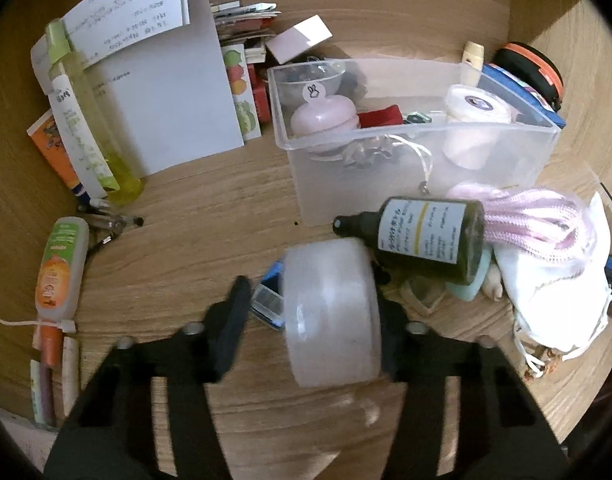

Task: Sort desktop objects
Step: 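Grasp white translucent roll with left gripper while right grasps gold pear ornament, then carry white roll and gold ornament with both grippers toward the bin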

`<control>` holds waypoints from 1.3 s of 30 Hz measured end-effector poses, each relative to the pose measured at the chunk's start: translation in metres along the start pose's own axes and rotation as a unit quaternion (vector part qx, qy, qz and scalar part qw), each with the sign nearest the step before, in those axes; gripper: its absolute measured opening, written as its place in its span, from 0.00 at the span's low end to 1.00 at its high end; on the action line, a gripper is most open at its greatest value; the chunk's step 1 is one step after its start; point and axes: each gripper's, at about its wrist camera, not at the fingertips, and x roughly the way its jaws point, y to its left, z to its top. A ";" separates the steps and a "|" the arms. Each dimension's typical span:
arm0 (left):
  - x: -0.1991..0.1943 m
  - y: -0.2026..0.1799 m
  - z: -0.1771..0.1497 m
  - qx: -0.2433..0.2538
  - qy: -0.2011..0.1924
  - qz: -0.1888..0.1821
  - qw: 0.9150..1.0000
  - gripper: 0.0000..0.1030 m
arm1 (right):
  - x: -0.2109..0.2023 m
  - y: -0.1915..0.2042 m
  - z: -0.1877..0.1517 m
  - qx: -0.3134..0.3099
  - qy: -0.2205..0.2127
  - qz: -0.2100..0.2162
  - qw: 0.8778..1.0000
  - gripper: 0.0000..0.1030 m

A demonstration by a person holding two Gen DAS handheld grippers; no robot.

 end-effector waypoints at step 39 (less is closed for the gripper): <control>-0.074 0.020 0.016 -0.082 -0.109 -0.015 0.991 0.28 | -0.080 -0.010 0.102 -0.014 -0.159 -0.018 0.987 0.17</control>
